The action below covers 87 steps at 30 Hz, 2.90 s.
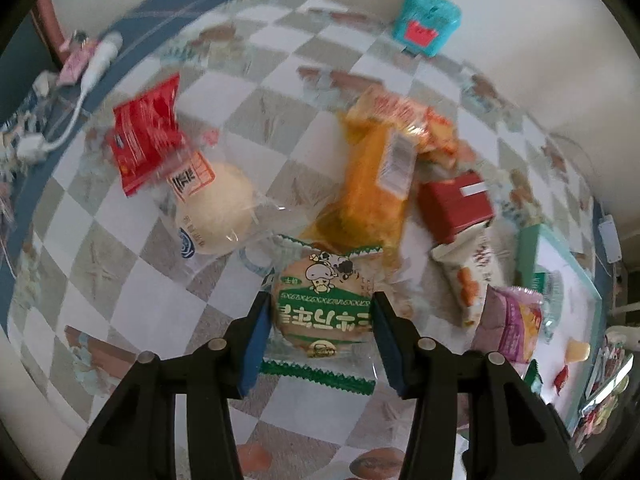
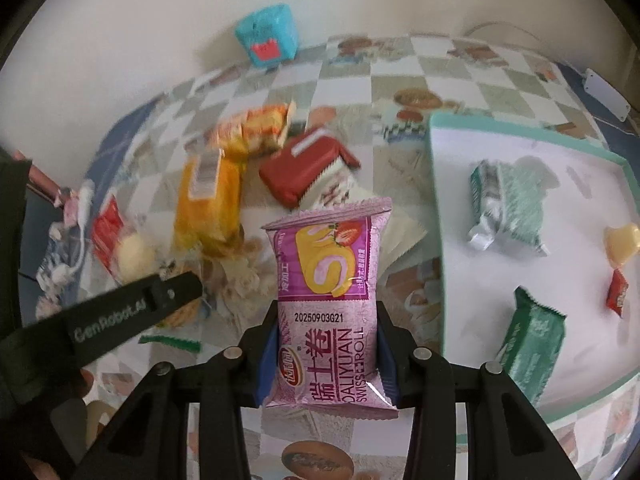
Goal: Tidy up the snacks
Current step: 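Lift both bags and carry them toward the white tray, then open both grippers to drop the bags into the white tray, then move both grippers back over the snack pile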
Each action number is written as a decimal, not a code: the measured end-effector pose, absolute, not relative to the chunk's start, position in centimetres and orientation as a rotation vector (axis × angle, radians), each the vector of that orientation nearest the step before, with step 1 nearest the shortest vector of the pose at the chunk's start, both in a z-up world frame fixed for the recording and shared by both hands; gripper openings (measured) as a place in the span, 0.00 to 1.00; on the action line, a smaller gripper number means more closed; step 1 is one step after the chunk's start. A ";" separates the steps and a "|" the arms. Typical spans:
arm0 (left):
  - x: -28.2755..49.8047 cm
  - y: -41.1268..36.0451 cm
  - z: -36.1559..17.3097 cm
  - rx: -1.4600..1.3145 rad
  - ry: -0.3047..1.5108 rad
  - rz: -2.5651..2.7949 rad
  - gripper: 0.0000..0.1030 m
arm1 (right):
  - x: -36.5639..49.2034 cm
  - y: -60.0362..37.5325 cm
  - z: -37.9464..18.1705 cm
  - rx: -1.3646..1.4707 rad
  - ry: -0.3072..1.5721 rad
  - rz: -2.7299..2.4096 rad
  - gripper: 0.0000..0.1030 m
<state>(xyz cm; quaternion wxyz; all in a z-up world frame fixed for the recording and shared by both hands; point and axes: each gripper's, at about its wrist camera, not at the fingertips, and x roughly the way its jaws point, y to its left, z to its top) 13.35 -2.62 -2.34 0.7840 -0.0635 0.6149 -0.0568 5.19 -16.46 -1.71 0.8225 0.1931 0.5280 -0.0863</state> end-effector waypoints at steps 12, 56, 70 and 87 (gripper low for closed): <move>11.1 -4.6 2.9 -0.084 1.186 -0.186 0.50 | 4.2 -21.4 1.8 0.531 1.012 -0.267 0.44; 8.4 -25.8 0.2 0.083 1.306 -0.563 0.61 | -2.6 -39.9 -0.2 0.742 0.971 -0.680 0.45; 11.1 -20.6 -1.9 0.100 1.308 -0.244 0.87 | -1.3 -38.8 -1.2 0.633 1.053 -0.690 1.00; 12.8 -9.9 -1.1 0.033 1.258 -0.004 0.90 | 2.2 -31.2 -0.1 0.474 1.072 -0.556 1.00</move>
